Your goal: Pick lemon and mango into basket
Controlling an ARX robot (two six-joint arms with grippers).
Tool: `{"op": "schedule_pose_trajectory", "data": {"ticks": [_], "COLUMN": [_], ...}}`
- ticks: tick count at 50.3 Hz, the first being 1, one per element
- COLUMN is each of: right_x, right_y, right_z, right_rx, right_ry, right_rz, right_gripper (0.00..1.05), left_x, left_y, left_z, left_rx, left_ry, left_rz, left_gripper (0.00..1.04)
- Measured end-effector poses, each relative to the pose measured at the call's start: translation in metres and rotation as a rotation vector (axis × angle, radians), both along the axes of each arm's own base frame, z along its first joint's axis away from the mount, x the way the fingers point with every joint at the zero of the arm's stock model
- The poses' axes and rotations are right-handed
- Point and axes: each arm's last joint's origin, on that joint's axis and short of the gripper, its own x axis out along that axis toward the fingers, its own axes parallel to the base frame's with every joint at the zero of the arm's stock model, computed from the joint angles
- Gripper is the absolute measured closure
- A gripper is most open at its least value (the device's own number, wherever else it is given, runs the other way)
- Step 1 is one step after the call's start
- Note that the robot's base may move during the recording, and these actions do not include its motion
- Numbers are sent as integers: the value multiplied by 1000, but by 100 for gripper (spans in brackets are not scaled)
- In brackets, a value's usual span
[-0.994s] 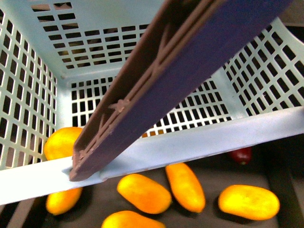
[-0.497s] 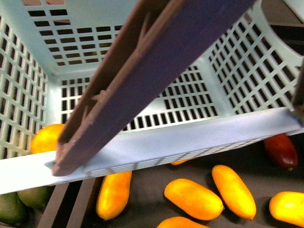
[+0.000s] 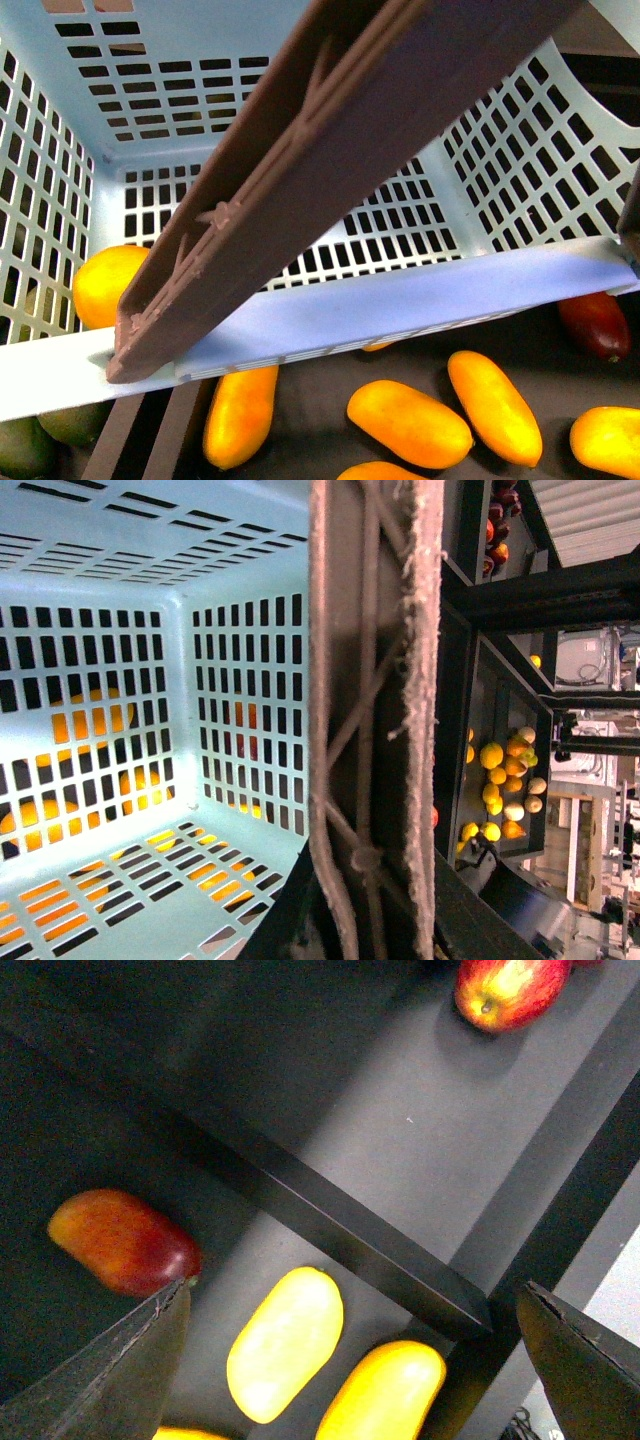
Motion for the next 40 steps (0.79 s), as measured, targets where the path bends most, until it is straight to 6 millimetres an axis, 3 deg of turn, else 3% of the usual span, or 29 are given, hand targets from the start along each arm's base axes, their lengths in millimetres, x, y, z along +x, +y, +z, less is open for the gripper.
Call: {"op": "schedule_pose_trajectory", "data": {"ticks": [10,19,29,40], "right_x": [38,61,70,68], "right_y": [-11,-15,-8,-5], "right_z": [-51,-84,-112,-123], "right_rx": [56,171,344,398], "right_ry": [110,142,108,87], "right_rz": [-17,-58,-168,-227], "right_gripper": [9,9,9,9], "left_x": [0,0,0,0], "left_y": [0,0,0,0], "left_z": [0,0,0,0], "left_rx": [0,-3,-1,-1], "left_ry": [0,1,0,0], "left_rz": [-1,-5,-2,-2], "left_gripper": [98,98,98,98]}}
